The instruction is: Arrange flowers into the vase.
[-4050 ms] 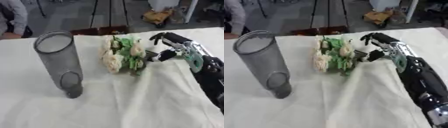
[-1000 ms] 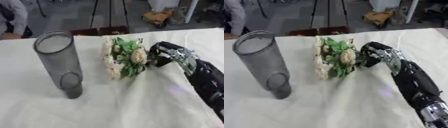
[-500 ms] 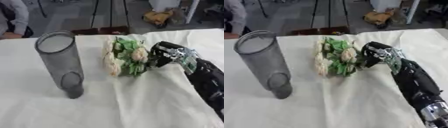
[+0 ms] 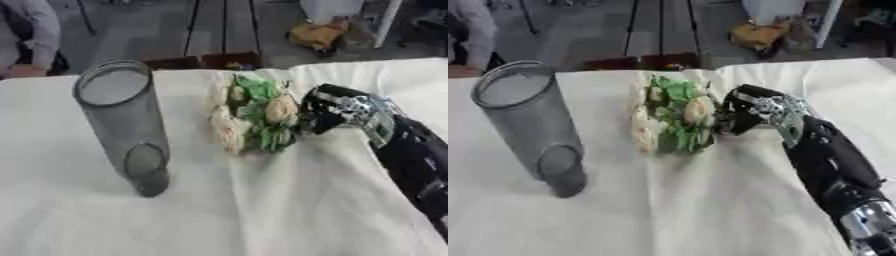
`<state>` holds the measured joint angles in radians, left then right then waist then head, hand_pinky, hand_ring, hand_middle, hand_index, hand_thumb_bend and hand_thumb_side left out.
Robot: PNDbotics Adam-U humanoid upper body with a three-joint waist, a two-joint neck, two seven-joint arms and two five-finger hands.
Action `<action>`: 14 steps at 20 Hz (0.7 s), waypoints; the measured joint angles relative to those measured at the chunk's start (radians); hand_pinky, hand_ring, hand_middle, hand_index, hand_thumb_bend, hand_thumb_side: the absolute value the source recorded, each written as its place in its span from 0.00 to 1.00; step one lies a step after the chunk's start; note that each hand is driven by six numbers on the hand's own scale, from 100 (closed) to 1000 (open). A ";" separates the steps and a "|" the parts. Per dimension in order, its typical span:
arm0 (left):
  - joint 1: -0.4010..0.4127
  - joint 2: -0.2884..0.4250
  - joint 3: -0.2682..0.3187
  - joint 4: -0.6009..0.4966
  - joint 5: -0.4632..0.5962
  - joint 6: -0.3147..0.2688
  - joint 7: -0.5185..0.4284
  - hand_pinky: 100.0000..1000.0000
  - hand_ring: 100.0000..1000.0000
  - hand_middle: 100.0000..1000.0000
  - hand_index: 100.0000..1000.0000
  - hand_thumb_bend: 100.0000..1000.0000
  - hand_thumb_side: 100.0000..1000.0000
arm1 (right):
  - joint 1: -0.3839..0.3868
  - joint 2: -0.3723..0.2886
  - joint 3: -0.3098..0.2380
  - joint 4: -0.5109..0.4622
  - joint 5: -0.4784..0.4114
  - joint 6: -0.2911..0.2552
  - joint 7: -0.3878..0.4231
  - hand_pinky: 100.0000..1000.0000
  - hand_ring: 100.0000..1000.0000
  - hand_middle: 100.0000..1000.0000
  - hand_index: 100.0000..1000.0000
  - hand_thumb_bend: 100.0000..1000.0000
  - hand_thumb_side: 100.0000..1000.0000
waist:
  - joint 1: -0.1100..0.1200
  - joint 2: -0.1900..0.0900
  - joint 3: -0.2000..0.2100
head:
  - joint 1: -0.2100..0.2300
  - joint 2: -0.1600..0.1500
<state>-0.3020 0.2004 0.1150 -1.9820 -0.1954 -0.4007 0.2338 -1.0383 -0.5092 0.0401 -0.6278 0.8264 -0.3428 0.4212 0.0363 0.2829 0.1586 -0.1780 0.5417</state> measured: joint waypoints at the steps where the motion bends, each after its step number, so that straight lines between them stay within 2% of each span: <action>1: 0.000 -0.001 0.000 0.000 0.000 0.001 0.001 0.49 0.59 0.83 0.89 0.00 1.00 | 0.000 0.003 -0.002 0.005 -0.006 -0.002 0.002 0.30 0.35 0.01 0.45 0.14 0.54 | 0.000 0.000 0.000 | 0.000 0.000; 5: 0.000 -0.008 0.000 0.000 0.000 0.001 0.001 0.49 0.59 0.83 0.89 0.00 1.00 | 0.001 0.011 -0.003 0.019 -0.025 -0.011 -0.002 0.31 0.27 0.00 0.43 0.03 0.70 | 0.001 0.000 0.001 | 0.000 0.000; 8: 0.000 -0.008 0.000 0.000 0.000 0.002 0.001 0.49 0.59 0.84 0.90 0.00 1.00 | 0.002 0.011 -0.003 0.021 -0.037 -0.021 -0.012 0.29 0.22 0.00 0.43 0.01 0.73 | 0.001 0.001 0.001 | 0.000 0.000; 13: 0.002 -0.008 0.000 0.000 0.000 0.002 0.001 0.49 0.58 0.83 0.90 0.00 1.00 | 0.007 0.011 -0.002 0.021 -0.036 -0.043 -0.050 0.19 0.13 0.00 0.42 0.00 0.79 | 0.002 0.002 0.001 | 0.000 -0.003; 14: 0.002 -0.008 0.000 0.000 0.000 0.002 0.000 0.49 0.58 0.83 0.90 0.00 1.00 | 0.009 0.011 -0.002 0.020 -0.034 -0.049 -0.062 0.17 0.11 0.00 0.42 0.00 0.84 | 0.002 0.002 0.001 | 0.000 -0.003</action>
<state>-0.3004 0.1928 0.1150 -1.9820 -0.1955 -0.3985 0.2341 -1.0293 -0.4979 0.0377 -0.6081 0.7927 -0.3913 0.3591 0.0382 0.2854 0.1596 -0.1780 0.5382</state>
